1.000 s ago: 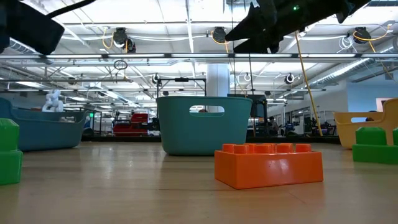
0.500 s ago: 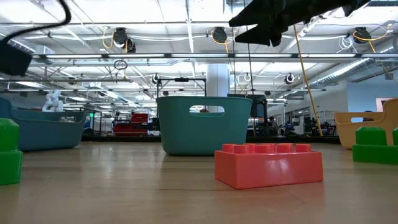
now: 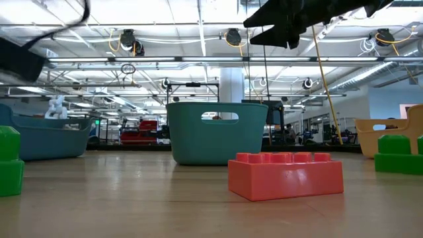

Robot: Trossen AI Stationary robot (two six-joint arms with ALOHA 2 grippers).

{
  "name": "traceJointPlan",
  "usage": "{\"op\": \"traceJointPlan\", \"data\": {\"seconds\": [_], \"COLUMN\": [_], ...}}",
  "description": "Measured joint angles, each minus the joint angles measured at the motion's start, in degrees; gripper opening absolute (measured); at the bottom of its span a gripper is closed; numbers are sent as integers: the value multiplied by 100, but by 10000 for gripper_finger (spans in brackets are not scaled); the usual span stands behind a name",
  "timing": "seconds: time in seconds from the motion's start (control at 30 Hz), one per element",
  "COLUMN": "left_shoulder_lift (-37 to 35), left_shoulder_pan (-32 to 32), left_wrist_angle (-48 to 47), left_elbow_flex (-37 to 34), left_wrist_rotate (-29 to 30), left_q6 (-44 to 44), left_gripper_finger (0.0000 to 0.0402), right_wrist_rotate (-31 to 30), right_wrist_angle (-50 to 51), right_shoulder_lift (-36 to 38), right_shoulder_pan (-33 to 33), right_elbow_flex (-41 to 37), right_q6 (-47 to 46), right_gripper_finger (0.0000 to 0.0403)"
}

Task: Sort & place blocks by color
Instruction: Put the blue game piece into the yellow bin

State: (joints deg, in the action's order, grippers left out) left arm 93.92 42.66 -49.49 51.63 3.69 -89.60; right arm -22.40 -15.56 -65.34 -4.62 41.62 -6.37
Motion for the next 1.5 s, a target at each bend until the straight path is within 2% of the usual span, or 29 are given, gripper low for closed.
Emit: {"op": "traceJointPlan", "data": {"seconds": [0.13,0.33,0.43,0.5,0.57,0.63,0.73,0.8,0.93,1.03,1.2,1.33,1.5], "left_shoulder_lift": [-187,-496,-664,-812,-892,-898,-792,-677,-486,-362,-189,-109,-126], "left_shoulder_pan": [-252,-932,-1290,-1498,-1714,-1903,-2130,-2265,-2537,-2678,-2972,-3112,-3194], "left_wrist_angle": [7,12,310,866,1687,2432,3055,3340,3890,4515,5024,5040,5281], "left_elbow_flex": [563,1643,2135,2290,2284,2213,2072,1965,1931,1939,1939,1939,1939], "left_wrist_rotate": [789,2826,3742,4111,4100,3727,3092,2891,2648,2198,1604,1460,1453], "left_q6": [1276,3727,4917,5642,6314,6748,6979,7026,7265,7505,7671,7763,7895], "left_gripper_finger": [121,119,119,119,119,119,128,133,127,125,130,127,134], "right_wrist_rotate": [-1,31,531,1095,1513,1571,1559,1575,1978,1984,2013,2265,2272], "right_wrist_angle": [-3,-116,-434,-951,-1723,-2480,-3481,-3836,-4036,-4179,-4684,-4819,-4989], "right_shoulder_lift": [0,-33,-31,-48,-91,-96,-86,-91,-233,-433,-782,-938,-1138], "right_shoulder_pan": [4,2,4,-24,-86,-173,-261,-298,-300,-299,-239,-138,-98], "right_elbow_flex": [0,-1,-22,-144,-355,-612,-933,-1093,-1211,-1214,-1216,-1216,-1214], "right_q6": [-2,-2,66,201,322,439,581,575,460,414,429,365,367], "right_gripper_finger": [341,341,341,341,341,341,341,341,341,341,341,334,310]}}
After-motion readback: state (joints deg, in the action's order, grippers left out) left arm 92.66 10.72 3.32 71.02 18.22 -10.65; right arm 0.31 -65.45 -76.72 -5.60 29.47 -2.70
